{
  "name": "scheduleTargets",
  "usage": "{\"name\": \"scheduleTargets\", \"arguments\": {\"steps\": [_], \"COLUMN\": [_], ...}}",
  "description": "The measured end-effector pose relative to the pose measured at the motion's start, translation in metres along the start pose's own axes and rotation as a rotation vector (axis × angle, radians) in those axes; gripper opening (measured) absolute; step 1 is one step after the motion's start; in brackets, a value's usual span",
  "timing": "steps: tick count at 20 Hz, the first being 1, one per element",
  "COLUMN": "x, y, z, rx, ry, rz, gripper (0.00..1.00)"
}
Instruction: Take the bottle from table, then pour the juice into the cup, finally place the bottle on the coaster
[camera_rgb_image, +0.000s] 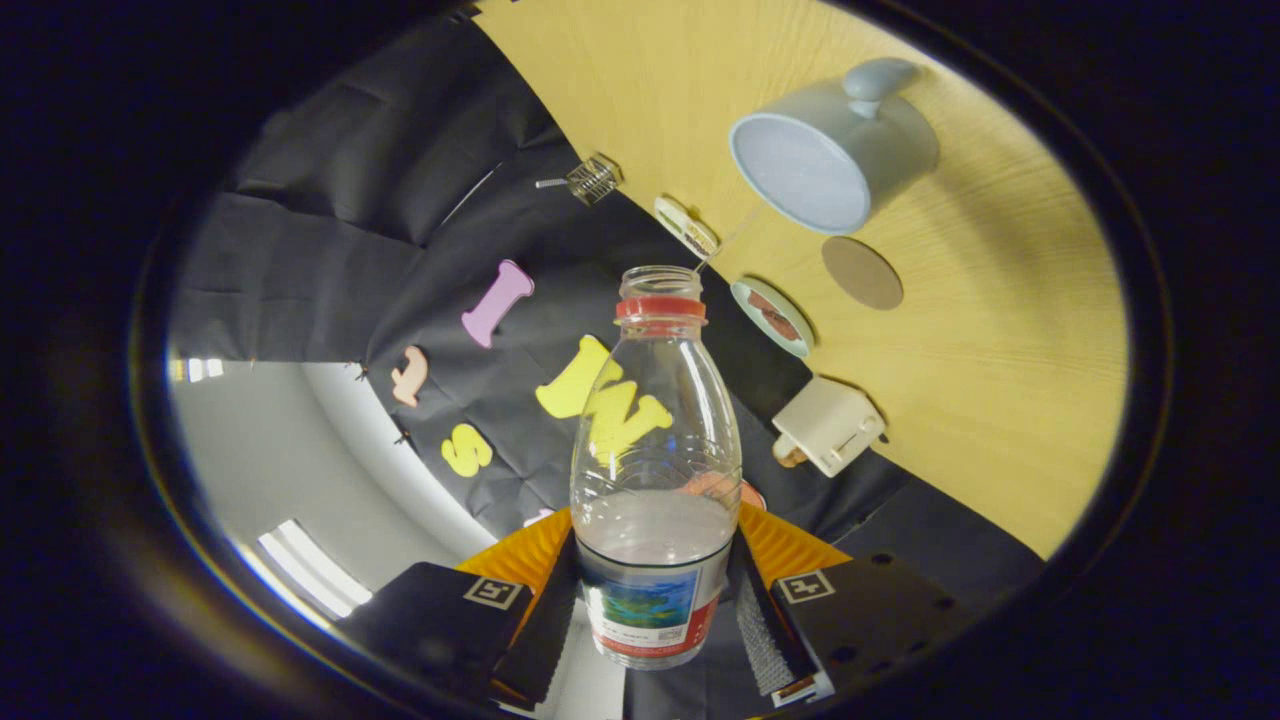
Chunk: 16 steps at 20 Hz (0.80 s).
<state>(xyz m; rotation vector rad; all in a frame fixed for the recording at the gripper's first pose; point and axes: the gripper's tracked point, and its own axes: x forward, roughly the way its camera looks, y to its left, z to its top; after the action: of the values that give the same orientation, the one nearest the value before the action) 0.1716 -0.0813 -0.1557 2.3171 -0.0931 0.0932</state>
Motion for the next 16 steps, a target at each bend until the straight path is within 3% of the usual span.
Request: {"name": "scheduleTargets", "arguments": {"steps": [6,16], "x": [0.002,0.008], "y": [0.014,-0.027], "z": [-0.007,0.014], "rx": [0.011,-0.028], "ry": [0.018,-0.004], "rz": [-0.004,-0.085], "gripper": [0.77,0.77]}}
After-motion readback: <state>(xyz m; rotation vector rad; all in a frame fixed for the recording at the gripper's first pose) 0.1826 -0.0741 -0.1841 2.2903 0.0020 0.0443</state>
